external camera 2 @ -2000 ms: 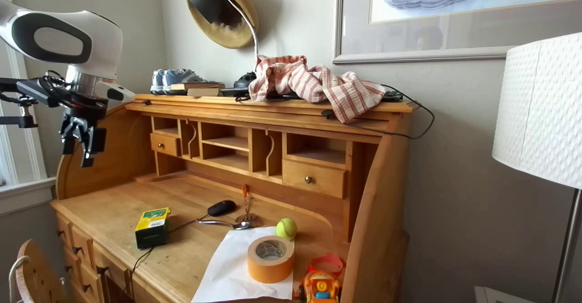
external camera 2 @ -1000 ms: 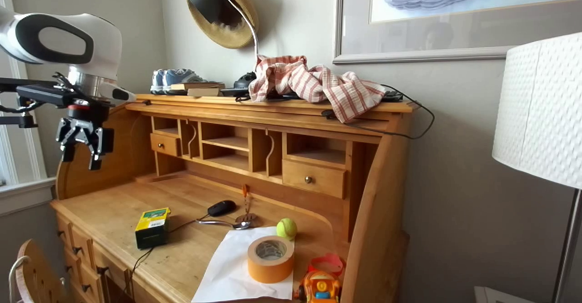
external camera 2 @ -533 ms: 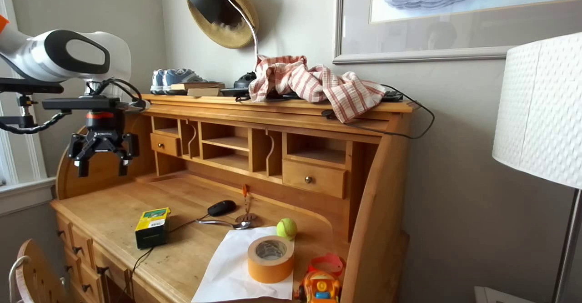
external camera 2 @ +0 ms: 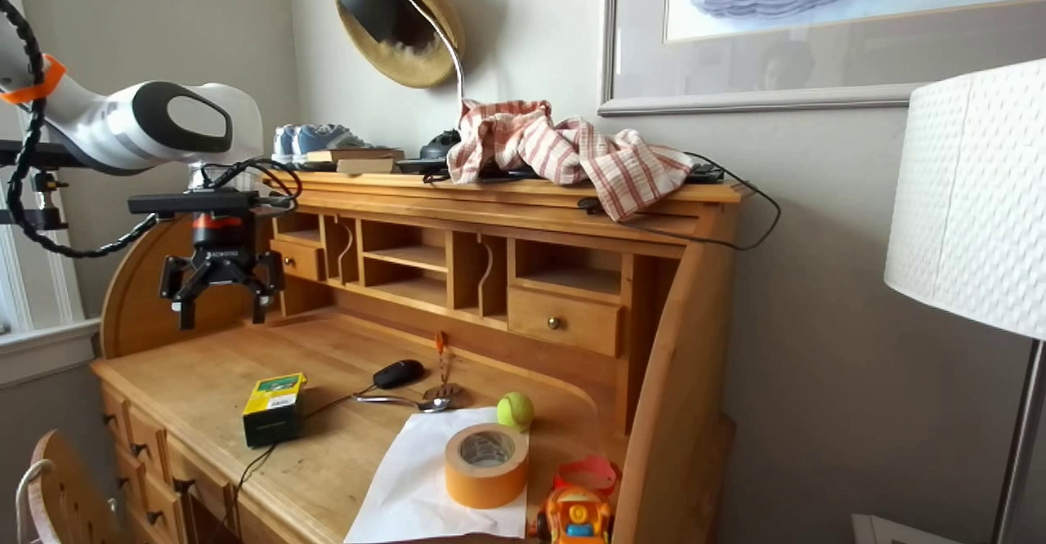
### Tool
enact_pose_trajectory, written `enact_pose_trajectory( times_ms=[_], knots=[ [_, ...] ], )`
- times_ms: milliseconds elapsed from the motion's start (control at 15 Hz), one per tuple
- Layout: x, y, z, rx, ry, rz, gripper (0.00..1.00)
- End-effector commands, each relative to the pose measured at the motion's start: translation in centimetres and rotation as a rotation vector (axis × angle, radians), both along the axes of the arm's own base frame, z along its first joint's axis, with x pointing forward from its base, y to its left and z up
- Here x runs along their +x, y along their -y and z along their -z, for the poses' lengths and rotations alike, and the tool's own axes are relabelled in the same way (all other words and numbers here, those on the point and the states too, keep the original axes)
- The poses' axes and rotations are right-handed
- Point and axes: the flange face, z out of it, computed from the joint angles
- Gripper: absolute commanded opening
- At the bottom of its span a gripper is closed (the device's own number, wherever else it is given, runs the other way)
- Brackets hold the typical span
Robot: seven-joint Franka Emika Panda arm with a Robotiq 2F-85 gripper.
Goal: Put the box of crayons on top
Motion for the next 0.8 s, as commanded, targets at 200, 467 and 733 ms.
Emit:
enact_pose_trajectory(
  times_ms=[200,467,733],
  knots=[
    [1.7,-0.6,2.9,-0.016,-0.001,-0.053,1.00],
    [3.8,-1.2,6.5,-0.073,0.031,-0.114,1.00],
    [6.1,-3.9,10.2,-0.088,0.077,-0.114,1.00]
  ],
)
